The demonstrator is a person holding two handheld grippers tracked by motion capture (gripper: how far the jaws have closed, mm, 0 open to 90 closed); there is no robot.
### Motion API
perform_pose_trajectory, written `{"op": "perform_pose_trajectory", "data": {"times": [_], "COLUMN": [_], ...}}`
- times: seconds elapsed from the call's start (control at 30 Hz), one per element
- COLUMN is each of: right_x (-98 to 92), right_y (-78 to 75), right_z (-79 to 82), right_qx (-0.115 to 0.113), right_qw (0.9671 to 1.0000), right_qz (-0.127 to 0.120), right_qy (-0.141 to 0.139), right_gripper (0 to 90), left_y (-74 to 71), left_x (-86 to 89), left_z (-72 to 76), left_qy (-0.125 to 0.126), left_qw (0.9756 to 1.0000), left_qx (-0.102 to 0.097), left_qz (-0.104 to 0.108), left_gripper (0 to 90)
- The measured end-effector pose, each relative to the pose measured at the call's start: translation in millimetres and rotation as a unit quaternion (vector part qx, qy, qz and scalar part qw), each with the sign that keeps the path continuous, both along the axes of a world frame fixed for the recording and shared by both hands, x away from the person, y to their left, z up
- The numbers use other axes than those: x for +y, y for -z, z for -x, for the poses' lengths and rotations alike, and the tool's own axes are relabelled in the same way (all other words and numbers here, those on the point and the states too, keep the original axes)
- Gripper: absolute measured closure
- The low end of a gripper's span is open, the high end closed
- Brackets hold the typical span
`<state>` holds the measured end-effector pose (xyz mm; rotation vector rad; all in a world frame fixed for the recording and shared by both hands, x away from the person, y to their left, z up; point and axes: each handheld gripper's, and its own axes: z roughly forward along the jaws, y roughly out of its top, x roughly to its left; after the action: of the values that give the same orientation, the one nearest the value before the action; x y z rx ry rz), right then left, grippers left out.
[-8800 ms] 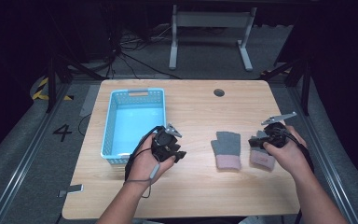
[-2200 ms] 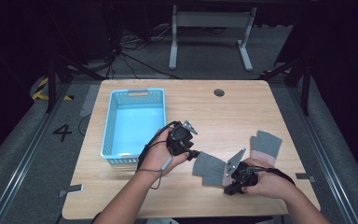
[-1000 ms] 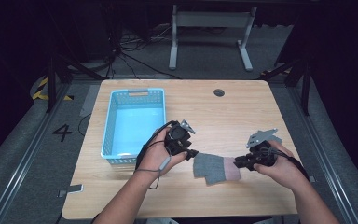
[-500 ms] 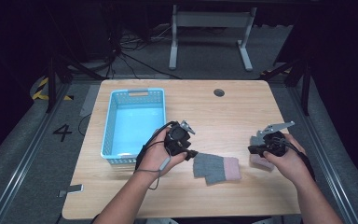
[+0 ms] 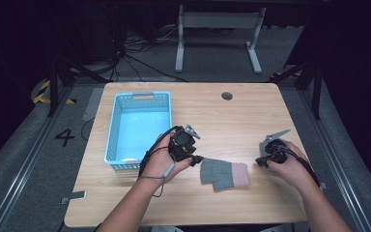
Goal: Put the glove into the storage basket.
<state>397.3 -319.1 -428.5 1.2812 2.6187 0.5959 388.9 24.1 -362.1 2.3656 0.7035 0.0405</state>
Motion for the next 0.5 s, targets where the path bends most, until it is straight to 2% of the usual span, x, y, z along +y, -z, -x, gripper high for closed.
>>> {"op": "perform_pose_trajectory", "data": {"times": [0.2, 0.3, 0.5], "right_x": [-12.3, -20.3, -33.6], "right_y": [0.4, -0.6, -1.4], "right_z": [6.3, 8.5, 10.5], "right_qx": [0.02, 0.026, 0.044], "right_qw": [0.9993, 0.9989, 0.9974], "right_qz": [0.024, 0.027, 0.032], "right_qy": [0.019, 0.028, 0.047], "right_gripper": [89.4, 89.3, 89.3], "left_y": [-2.0, -2.7, -2.9], "left_x": [-3.7, -5.9, -7.0], "left_z": [-1.3, -3.3, -3.5], "left_qy": [0.006, 0.014, 0.012], "left_qw": [1.0, 0.9999, 0.9999], "left_qx": [-0.003, -0.004, -0.003], "left_qz": [0.001, 0.0, 0.003], "left_gripper": [55.2, 55.2, 55.2]}}
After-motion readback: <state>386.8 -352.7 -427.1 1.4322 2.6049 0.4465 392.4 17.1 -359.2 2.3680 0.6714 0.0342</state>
